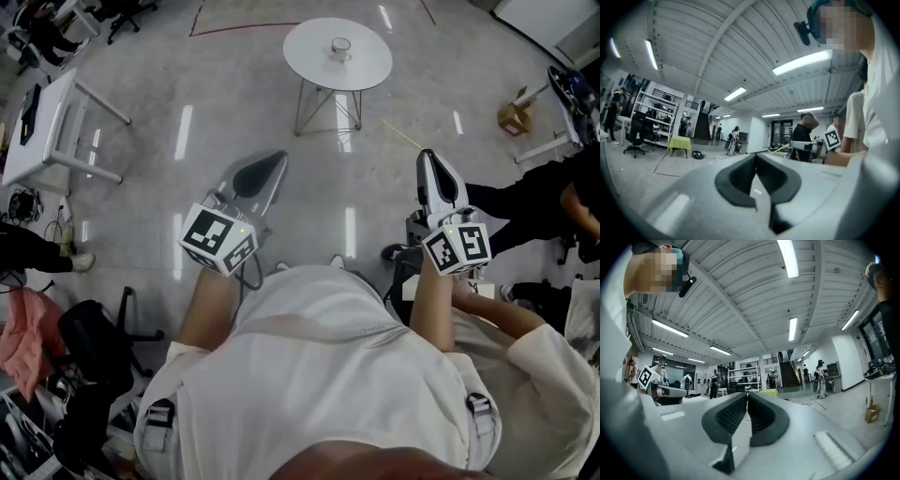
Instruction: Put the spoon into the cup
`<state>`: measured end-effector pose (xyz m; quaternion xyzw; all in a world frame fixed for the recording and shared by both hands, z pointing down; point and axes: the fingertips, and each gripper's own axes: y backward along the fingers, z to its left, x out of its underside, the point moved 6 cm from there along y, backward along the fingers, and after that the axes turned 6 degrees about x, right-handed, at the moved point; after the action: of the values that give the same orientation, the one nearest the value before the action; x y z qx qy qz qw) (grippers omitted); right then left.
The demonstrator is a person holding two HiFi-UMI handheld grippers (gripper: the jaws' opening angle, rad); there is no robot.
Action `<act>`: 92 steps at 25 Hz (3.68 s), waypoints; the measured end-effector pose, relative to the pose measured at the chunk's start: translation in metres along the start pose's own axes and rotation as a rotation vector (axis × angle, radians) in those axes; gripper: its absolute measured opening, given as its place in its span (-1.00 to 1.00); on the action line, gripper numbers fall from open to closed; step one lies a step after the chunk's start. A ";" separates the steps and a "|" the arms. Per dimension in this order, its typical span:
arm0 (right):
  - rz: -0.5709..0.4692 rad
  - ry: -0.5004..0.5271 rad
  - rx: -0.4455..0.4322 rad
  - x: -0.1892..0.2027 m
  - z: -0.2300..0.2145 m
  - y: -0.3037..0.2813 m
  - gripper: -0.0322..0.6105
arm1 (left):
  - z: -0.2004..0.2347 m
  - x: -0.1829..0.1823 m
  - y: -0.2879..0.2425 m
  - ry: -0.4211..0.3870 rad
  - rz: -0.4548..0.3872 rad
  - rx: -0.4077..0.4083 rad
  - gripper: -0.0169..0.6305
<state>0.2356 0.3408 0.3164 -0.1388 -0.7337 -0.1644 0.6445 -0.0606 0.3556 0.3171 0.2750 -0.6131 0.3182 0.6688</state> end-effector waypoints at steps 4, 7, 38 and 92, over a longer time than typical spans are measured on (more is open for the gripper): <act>-0.004 -0.021 0.014 0.003 0.008 -0.007 -0.86 | 0.011 0.000 0.005 0.003 0.003 0.003 -0.94; 0.001 -0.022 0.020 0.005 0.018 -0.012 -0.86 | 0.019 0.003 0.013 0.006 0.002 0.007 -0.94; 0.045 -0.013 -0.029 0.029 -0.112 -0.254 -0.86 | 0.193 -0.002 -0.170 0.010 0.034 -0.003 -0.94; 0.670 0.036 0.154 0.299 -0.310 -0.755 -0.86 | 0.615 0.055 -0.464 0.212 0.239 0.032 -0.94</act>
<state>0.1614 -0.4771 0.6015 -0.3198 -0.6463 0.1098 0.6841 -0.1015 -0.4056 0.4417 0.1755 -0.5625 0.4323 0.6826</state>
